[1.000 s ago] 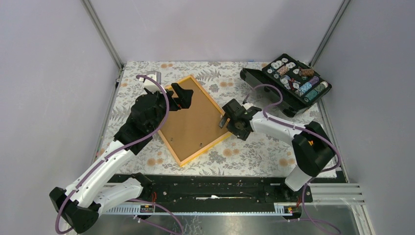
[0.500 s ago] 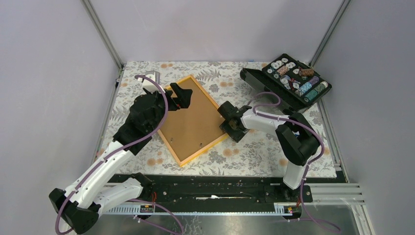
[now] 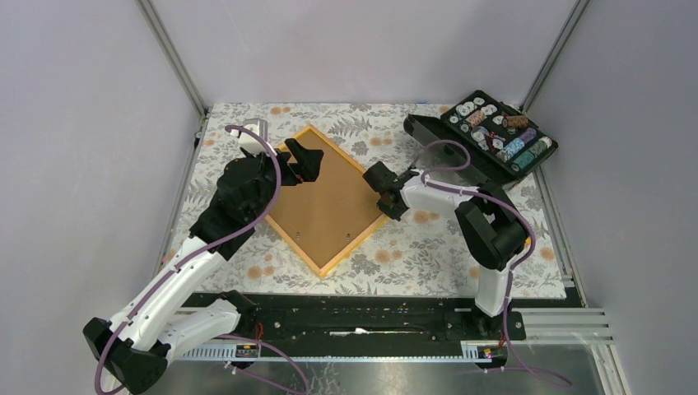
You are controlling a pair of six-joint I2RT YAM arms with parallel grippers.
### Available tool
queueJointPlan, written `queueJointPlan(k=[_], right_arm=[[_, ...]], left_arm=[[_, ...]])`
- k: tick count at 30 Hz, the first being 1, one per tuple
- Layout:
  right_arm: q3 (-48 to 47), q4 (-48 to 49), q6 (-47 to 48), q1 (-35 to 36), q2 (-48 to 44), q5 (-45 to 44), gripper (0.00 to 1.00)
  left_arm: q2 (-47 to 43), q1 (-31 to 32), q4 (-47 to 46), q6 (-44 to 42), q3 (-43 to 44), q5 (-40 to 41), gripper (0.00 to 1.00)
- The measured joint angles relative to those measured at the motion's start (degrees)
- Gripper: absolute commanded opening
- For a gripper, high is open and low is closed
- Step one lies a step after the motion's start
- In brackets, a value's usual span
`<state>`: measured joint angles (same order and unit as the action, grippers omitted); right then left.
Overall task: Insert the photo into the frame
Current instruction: Adjust the photo frame at the center of the board, then install the photo frame at the center of the board.
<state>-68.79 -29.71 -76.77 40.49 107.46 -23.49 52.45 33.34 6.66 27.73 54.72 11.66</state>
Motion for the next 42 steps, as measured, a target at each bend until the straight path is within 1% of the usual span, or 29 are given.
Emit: queueJointPlan(k=[4, 9, 15, 18, 20, 22, 23, 25, 30, 32, 34, 39, 42], right_arm=[[-2.6, 1.1, 8.7, -1.4, 2.2, -3.8, 0.00], [-2.8, 6.1, 21.9, -3.0, 3.0, -5.5, 0.00], [-2.7, 13.8, 38.0, -6.0, 3.9, -1.5, 0.00], [-3.6, 16.0, 44.7, -6.8, 4.8, -0.3, 0.04], [-4.6, 16.2, 47.5, -6.9, 5.6, -0.1, 0.09], [-6.1, 15.8, 50.0, -7.0, 6.5, -0.1, 0.17], [-6.8, 15.2, 50.6, -7.0, 6.8, -0.1, 0.23], [-8.7, 12.7, 51.8, -7.0, 7.5, 0.1, 0.42], [-11.1, 4.8, 53.5, -6.5, 6.9, 0.7, 0.65], [-10.2, 2.8, 53.5, -6.0, 5.2, 1.4, 0.69], [-7.0, 1.9, 53.0, -5.3, 1.8, 4.1, 0.70], [1.8, 2.0, 50.8, -3.8, -7.3, 11.7, 0.73], [5.0, 2.8, 49.5, -3.2, -9.7, 15.5, 0.73]], left_arm=[[0.2, -0.2, -0.2, 0.4, 0.0, -0.4, 0.99], [0.2, -0.2, -0.3, 0.4, 0.0, -0.6, 0.99], [0.2, -0.3, -0.3, 0.4, 0.0, -0.7, 0.98], [0.2, -0.3, -0.3, 0.4, 0.0, -0.8, 0.99], [0.3, -0.3, -0.3, 0.4, 0.0, -0.9, 0.98], [0.4, -0.3, -0.3, 0.4, 0.0, -0.9, 0.99], [0.6, -0.3, -0.3, 0.5, 0.0, -1.0, 0.98], [0.7, -0.3, -0.3, 0.5, 0.0, -1.0, 0.98], [1.0, -0.3, -0.3, 0.7, 0.0, -1.0, 0.98], [1.0, -0.3, -0.3, 0.7, 0.0, -1.0, 0.98], [1.0, -0.3, -0.3, 0.7, 0.0, -1.0, 0.98], [1.0, -0.3, -0.3, 0.8, 0.0, -1.4, 0.98], [1.0, -0.3, -0.3, 0.9, 0.0, -1.7, 0.98]])
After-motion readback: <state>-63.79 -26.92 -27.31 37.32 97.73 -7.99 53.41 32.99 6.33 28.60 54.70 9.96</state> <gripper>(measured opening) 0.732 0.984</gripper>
